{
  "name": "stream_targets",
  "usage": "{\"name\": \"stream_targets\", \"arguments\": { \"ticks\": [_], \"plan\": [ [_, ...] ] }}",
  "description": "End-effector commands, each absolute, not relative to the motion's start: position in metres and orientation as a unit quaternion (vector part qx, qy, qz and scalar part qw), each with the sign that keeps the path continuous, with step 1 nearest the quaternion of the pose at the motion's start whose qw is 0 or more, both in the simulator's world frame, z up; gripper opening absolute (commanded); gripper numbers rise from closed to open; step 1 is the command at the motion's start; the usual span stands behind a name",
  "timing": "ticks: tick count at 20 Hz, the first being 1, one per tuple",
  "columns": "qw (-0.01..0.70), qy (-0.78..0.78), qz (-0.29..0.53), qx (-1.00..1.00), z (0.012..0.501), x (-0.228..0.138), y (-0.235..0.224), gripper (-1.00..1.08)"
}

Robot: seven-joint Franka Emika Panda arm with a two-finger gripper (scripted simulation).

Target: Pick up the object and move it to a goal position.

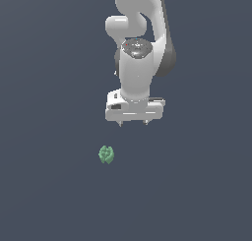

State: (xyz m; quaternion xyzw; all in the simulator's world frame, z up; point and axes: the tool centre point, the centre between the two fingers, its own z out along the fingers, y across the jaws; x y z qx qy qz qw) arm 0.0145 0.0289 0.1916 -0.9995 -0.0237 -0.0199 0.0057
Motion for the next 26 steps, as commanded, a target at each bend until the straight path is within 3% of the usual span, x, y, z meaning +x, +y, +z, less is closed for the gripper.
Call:
{"name": "stream_targets", "arguments": {
  "ticks": [1, 26],
  "plan": [
    [0.006, -0.024, -0.02, -1.0, 0.1916, 0.0145, 0.0289, 1.0],
    [0.002, -0.095, -0.012, -0.995, 0.1908, 0.016, 0.0259, 1.0]
  ]
}}
